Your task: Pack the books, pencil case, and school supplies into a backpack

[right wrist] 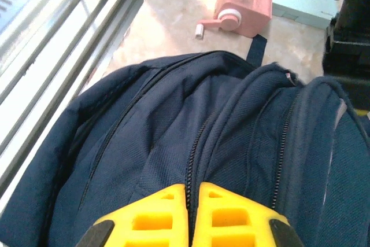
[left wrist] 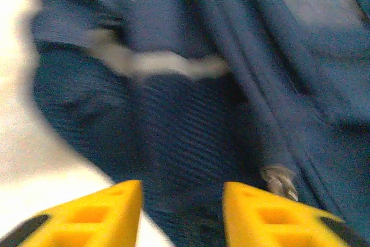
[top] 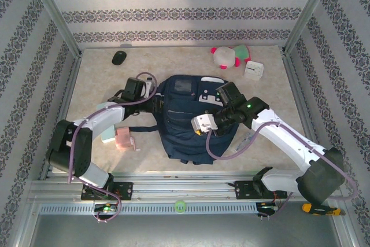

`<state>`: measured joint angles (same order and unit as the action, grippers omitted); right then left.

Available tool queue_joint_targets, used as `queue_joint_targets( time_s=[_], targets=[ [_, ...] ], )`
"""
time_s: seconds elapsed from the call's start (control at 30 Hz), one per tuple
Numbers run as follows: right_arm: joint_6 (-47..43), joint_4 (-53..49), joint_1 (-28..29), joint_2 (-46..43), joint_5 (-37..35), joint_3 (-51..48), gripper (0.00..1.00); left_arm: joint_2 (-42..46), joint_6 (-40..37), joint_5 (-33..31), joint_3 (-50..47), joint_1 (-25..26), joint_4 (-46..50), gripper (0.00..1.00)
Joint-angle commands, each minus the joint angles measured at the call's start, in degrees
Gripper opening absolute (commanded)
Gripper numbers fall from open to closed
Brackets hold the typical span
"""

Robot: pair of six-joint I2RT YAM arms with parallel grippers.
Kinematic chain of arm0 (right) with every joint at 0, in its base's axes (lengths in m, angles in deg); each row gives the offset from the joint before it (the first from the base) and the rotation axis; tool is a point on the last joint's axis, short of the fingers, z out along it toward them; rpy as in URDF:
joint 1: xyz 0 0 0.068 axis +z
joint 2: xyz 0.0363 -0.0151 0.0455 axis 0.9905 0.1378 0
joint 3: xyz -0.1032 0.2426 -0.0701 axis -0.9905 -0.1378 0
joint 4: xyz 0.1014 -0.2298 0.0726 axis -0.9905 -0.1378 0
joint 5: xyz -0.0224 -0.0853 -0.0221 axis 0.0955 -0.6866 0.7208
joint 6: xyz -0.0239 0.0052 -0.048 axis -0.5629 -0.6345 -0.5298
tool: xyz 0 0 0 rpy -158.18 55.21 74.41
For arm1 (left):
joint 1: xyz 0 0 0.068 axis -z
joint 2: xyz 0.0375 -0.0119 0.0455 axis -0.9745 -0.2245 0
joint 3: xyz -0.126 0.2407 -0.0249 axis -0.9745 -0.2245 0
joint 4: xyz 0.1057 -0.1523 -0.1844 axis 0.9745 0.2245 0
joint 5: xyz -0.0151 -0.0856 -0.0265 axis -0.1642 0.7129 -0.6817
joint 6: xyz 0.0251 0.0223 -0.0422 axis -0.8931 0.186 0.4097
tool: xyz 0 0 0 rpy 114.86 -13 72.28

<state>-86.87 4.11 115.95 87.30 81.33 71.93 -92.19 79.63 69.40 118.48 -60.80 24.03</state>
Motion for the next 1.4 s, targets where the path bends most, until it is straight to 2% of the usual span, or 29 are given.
queue_joint_targets(
  time_s=[0.0, 0.1, 0.13, 0.17, 0.2, 0.27, 0.33, 0.4, 0.5, 0.6, 1.03, 1.23, 1.37],
  targets=[
    [4.8, 2.8, 0.9, 1.7, 7.4, 0.7, 0.00, 6.8, 5.4, -11.7, 0.0, -4.3, 6.2, 0.54],
    [7.2, 5.7, 2.6, 4.4, 5.5, 1.4, 0.00, 11.8, 7.7, -14.8, -1.6, -7.2, 12.6, 0.65],
    [8.4, 6.0, 3.3, 5.4, 4.7, 1.8, 0.05, 13.4, 8.3, -15.3, -2.1, -8.4, 14.8, 0.67],
    [11.2, 6.6, 3.8, 6.7, 3.5, 2.2, 0.26, 14.8, 9.1, -16.0, -2.6, -9.8, 16.8, 0.69],
    [14.6, 6.4, 4.3, 7.9, 2.0, 3.4, 0.37, 16.1, 9.6, -16.4, -3.3, -11.0, 18.9, 0.71],
    [22.4, 5.5, 5.3, 9.9, -2.9, 5.9, 0.44, 18.0, 10.1, -17.9, -4.5, -13.2, 22.0, 0.75],
    [28.1, 4.4, 6.1, 10.5, -8.2, 7.4, 0.49, 19.3, 9.9, -20.4, -5.5, -15.4, 24.3, 0.84],
    [29.4, 3.9, 6.6, 9.5, -10.7, 6.8, 0.52, 19.2, 9.4, -21.0, -6.4, -18.0, 25.5, 0.90],
    [30.7, 6.0, 7.3, 6.9, -12.1, 4.0, 0.57, 16.1, 8.1, -20.3, -6.3, -21.2, 26.5, 0.97],
    [31.7, 7.4, 7.4, 5.2, -11.7, 1.7, 0.57, 11.4, 7.7, -21.3, -5.3, -23.8, 27.8, 0.99],
    [33.8, 8.0, 7.5, 3.8, -11.6, -1.1, 0.57, -1.9, 2.3, -17.3, -1.8, -25.6, 22.0, 0.94],
    [36.3, 9.1, 7.6, 3.3, -11.4, -1.2, 0.57, -4.7, 2.1, -15.4, -1.3, -25.6, 20.5, 0.76],
    [41.5, 10.5, 7.6, 3.2, -13.1, -0.7, 0.57, -2.5, 2.9, -14.1, -2.0, -25.6, 20.5, 0.62]
  ],
)
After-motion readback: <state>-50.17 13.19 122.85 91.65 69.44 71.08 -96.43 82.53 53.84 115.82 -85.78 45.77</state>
